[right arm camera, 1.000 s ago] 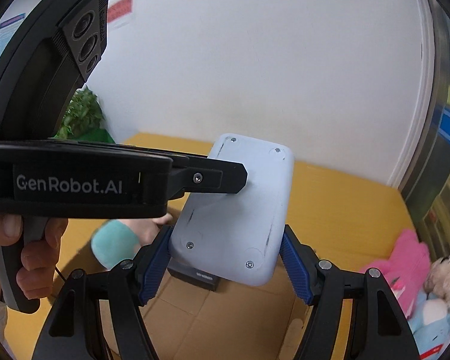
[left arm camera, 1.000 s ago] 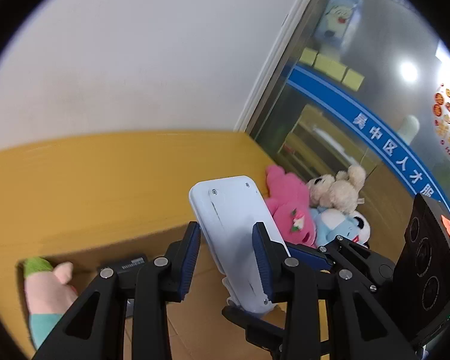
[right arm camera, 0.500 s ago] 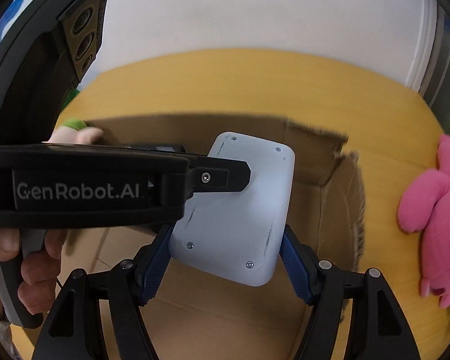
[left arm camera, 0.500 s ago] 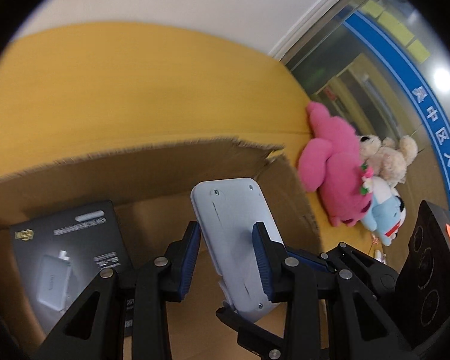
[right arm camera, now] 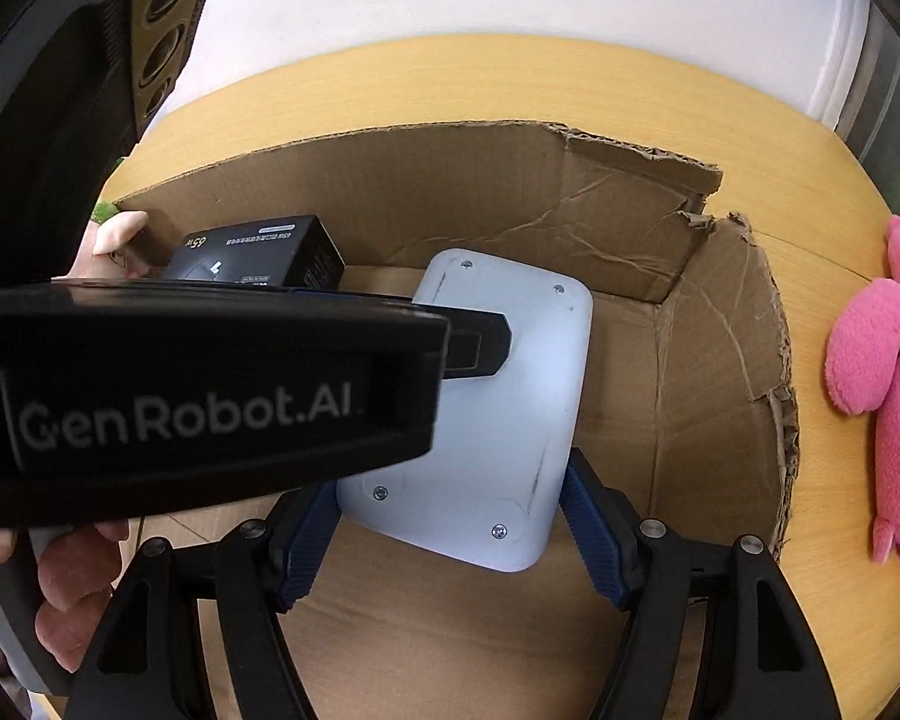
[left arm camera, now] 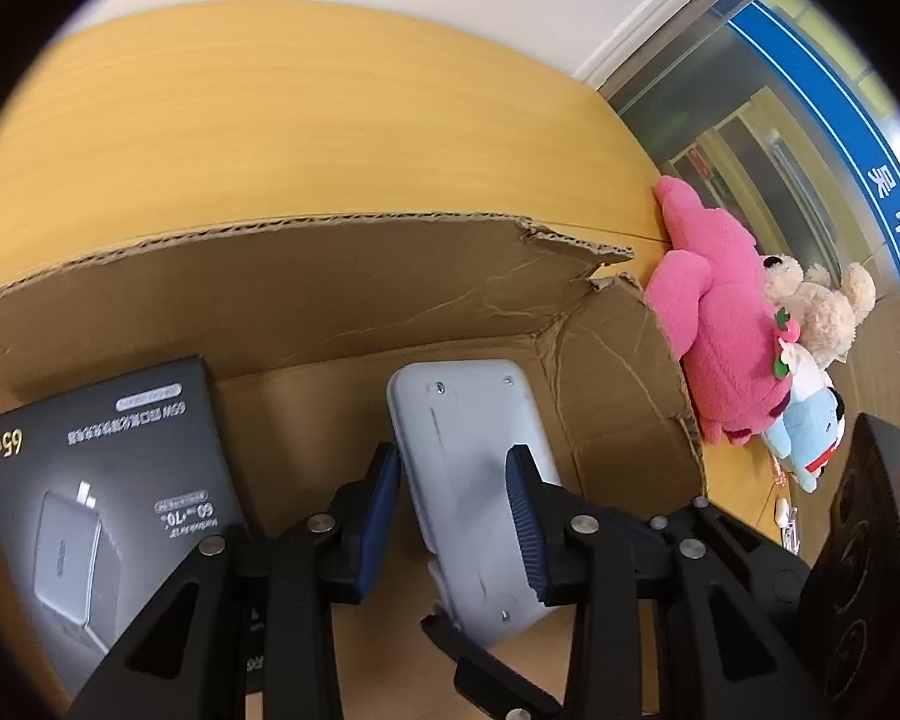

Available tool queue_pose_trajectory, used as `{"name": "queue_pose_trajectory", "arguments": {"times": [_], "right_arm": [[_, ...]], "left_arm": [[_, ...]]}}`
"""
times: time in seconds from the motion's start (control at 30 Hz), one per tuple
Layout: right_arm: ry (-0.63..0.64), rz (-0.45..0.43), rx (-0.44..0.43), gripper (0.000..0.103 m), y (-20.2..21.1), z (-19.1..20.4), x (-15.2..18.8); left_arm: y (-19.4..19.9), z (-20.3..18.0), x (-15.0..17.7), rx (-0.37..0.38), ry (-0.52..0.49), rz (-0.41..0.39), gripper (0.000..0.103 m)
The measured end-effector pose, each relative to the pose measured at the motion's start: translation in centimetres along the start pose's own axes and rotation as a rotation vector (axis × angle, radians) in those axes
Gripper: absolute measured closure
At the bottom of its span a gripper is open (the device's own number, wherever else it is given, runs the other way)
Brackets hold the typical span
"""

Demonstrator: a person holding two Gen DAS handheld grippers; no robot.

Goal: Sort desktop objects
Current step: 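Lower the white case into the box with both grippers and open, then withdraw both grippers and move to the black sunglasses on the table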

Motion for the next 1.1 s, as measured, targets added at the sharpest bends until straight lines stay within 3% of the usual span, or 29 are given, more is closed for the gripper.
{"name": "queue_pose_trajectory", "arguments": {"times": [0.17, 0.37, 0.43, 0.53, 0.6, 0.63, 0.7, 0.77, 0.83, 0.97, 1.1], "right_arm": [[0.019, -0.021, 0.036, 0.014, 1.6, 0.9, -0.1], [0.055, -0.119, 0.084, 0.011, 7.0, 2.2, 1.0], [0.053, -0.160, 0.101, 0.008, 9.2, 2.8, 1.9], [0.075, -0.244, 0.113, 0.000, 14.5, 8.6, 5.1], [0.066, -0.289, 0.050, 0.000, 18.0, 8.1, 6.8], [0.064, -0.303, 0.035, 0.000, 19.7, 7.1, 8.2], [0.107, -0.346, 0.072, 0.000, 22.2, 9.6, 9.5], [0.140, -0.362, 0.125, 0.000, 25.1, 14.9, 10.6], [0.162, -0.384, 0.146, 0.000, 26.6, 16.8, 12.2], [0.159, -0.398, 0.119, 0.000, 27.5, 19.6, 15.5], [0.121, -0.375, 0.117, 0.000, 26.4, 20.3, 18.2]], "left_arm": [[2.6, -0.4, 0.6, 0.026, -0.017, -0.041, 0.066], [11.7, -1.7, 3.6, 0.019, -0.121, -0.209, 0.065], [16.6, -2.1, 6.1, 0.006, -0.176, -0.314, 0.055], [23.9, -2.2, 11.0, -0.053, -0.244, -0.481, 0.033], [27.9, -2.4, 14.5, -0.070, -0.285, -0.591, 0.023], [30.7, -2.2, 17.3, -0.082, -0.309, -0.672, 0.021], [33.8, -1.7, 21.5, -0.117, -0.338, -0.770, 0.021], [35.4, -1.3, 24.8, -0.148, -0.345, -0.819, 0.021], [36.0, -0.4, 28.2, -0.151, -0.334, -0.833, 0.021], [34.9, 1.4, 32.7, -0.164, -0.279, -0.832, 0.021], [32.8, 2.3, 36.1, -0.226, -0.253, -0.865, 0.021]]}}
Point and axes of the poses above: each gripper's, at about its wrist camera, not at the fingertips, and y roughly against the way its jaws point, z to its left, x to its underside, the point moved 1 cm from there along -y, roughly the way its jaws point, and after that the axes turned 15 degrees about y, right-handed, at the moved point
